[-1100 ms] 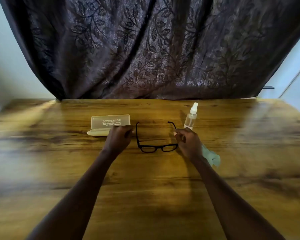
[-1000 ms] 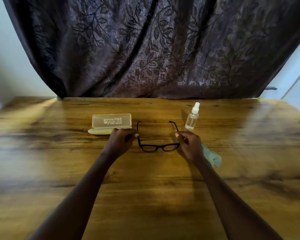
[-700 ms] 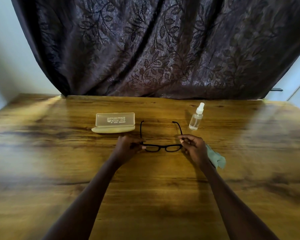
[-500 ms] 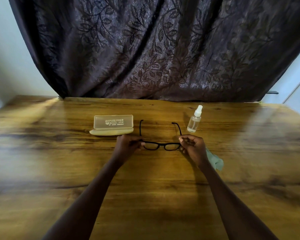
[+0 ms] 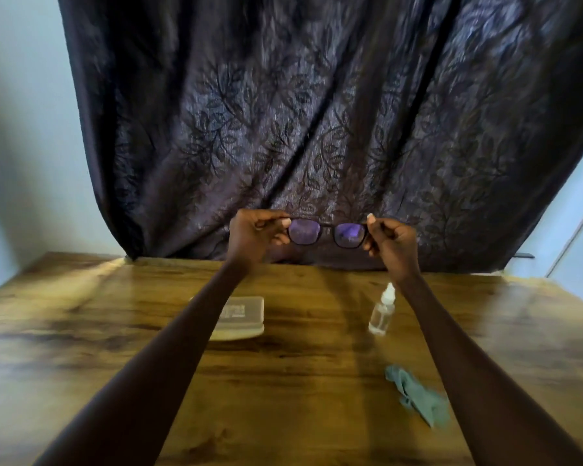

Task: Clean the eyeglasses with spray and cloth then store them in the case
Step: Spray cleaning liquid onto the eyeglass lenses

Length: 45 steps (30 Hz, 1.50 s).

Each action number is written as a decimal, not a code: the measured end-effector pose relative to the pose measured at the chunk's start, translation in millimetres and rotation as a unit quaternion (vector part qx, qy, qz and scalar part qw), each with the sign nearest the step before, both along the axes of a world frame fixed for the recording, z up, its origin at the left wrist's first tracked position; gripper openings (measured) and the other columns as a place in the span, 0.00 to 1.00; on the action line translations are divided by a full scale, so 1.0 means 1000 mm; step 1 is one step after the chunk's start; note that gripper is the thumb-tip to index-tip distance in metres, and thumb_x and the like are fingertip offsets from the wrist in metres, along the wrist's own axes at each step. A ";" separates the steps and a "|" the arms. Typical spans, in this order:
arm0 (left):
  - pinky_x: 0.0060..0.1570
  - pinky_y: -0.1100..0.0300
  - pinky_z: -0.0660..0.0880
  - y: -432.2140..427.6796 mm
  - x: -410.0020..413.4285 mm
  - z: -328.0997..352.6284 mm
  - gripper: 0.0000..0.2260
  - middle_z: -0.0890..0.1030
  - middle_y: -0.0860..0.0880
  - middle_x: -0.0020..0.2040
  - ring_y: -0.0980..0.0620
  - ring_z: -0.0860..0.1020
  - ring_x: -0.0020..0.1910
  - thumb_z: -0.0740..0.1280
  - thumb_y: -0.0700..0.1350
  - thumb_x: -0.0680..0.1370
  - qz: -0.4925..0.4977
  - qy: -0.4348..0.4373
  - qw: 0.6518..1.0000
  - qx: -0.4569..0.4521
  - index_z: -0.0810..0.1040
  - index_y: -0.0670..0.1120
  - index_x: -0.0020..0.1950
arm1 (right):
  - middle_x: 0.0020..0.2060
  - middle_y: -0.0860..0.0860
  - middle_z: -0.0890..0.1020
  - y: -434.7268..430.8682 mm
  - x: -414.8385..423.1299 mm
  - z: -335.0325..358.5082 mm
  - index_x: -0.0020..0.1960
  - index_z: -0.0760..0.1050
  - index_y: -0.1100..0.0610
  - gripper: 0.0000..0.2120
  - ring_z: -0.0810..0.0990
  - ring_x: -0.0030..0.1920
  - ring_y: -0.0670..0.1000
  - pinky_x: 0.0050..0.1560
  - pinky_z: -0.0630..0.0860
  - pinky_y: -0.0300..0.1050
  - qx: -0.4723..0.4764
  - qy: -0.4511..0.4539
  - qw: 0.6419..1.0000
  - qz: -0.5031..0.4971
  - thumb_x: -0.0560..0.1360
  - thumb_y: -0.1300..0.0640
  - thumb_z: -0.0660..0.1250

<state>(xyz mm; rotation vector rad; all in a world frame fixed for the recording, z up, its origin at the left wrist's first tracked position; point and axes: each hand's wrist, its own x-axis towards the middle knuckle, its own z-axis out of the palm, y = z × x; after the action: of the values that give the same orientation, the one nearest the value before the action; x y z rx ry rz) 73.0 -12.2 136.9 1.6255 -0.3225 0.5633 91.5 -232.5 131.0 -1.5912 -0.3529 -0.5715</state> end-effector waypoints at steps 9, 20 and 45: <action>0.26 0.71 0.74 0.010 0.025 0.094 0.07 0.80 0.56 0.24 0.61 0.76 0.23 0.67 0.32 0.72 0.012 -0.081 0.996 -0.029 0.79 0.35 0.49 | 0.18 0.45 0.76 0.011 0.027 0.100 0.32 0.73 0.58 0.15 0.70 0.18 0.41 0.20 0.67 0.31 0.006 -0.120 0.993 0.006 0.77 0.62 0.61; 0.29 0.69 0.77 0.013 0.022 0.139 0.10 0.80 0.43 0.38 0.62 0.77 0.24 0.67 0.35 0.72 0.046 -0.103 0.994 0.010 0.77 0.35 0.52 | 0.19 0.43 0.77 0.018 0.041 0.139 0.39 0.76 0.64 0.11 0.72 0.19 0.40 0.19 0.69 0.32 0.011 -0.152 0.988 -0.008 0.78 0.60 0.62; 0.33 0.64 0.77 -0.007 0.029 0.139 0.10 0.80 0.42 0.41 0.58 0.77 0.28 0.65 0.35 0.74 0.040 -0.061 0.997 0.009 0.77 0.34 0.54 | 0.25 0.52 0.77 0.007 0.037 0.131 0.37 0.75 0.60 0.10 0.73 0.20 0.42 0.20 0.68 0.33 0.047 -0.151 0.987 -0.014 0.77 0.61 0.62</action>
<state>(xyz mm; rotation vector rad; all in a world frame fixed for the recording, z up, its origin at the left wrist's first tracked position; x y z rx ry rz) 101.9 -19.4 275.5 1.6298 -0.3535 0.7241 128.3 -225.8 262.2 -1.4212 -0.5241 -0.8427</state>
